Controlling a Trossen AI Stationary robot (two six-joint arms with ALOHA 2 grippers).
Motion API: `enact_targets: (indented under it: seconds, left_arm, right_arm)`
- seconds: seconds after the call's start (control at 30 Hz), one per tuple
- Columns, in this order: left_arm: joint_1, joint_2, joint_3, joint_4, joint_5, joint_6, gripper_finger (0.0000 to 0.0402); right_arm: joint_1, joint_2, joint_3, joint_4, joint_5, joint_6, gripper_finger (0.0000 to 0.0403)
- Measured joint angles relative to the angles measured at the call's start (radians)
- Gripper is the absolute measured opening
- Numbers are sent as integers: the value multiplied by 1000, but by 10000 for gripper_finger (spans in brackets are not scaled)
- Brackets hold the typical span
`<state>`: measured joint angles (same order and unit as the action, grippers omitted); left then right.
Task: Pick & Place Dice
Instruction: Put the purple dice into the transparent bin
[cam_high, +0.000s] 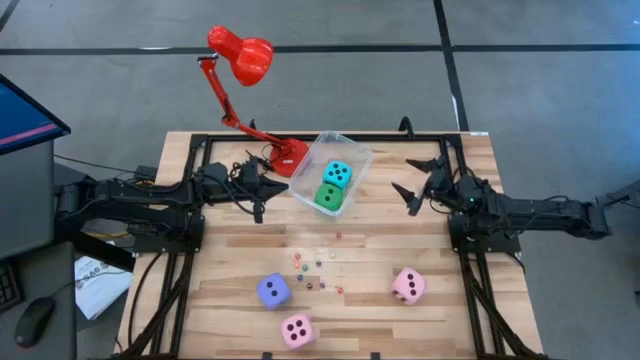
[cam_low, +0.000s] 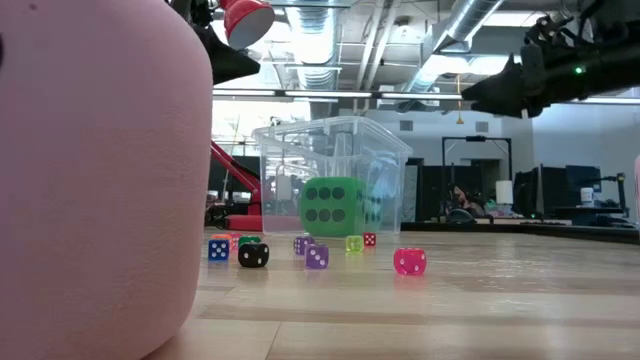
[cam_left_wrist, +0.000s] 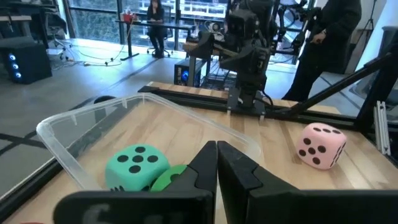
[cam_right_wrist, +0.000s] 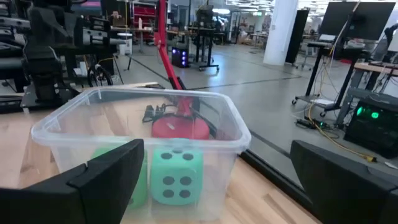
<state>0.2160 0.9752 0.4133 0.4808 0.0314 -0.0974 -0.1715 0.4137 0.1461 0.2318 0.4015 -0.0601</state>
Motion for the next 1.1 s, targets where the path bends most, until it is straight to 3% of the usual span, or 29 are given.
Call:
enact_targets:
  seconds: [0.13,0.33,0.47,0.63,0.83,1.1]
  left_arm:
    - [-76,0,0,-3,-104,-62,1]
    - [-270,0,0,-58,-402,-67,0]
    - [-364,0,0,-82,-523,-116,0]
    - [-416,0,26,-155,-560,-208,0]
    - [-446,64,156,-311,-576,-246,0]
    - [-447,202,382,-714,-576,-395,0]
  right_arm:
    - [0,-21,-18,3,0,6,400]
    - [0,-23,-22,2,0,8,400]
    - [0,-23,-22,1,0,8,400]
    - [0,-22,-22,0,0,8,400]
    - [0,-21,-23,-15,0,8,400]
    - [0,-21,-23,-22,0,8,400]
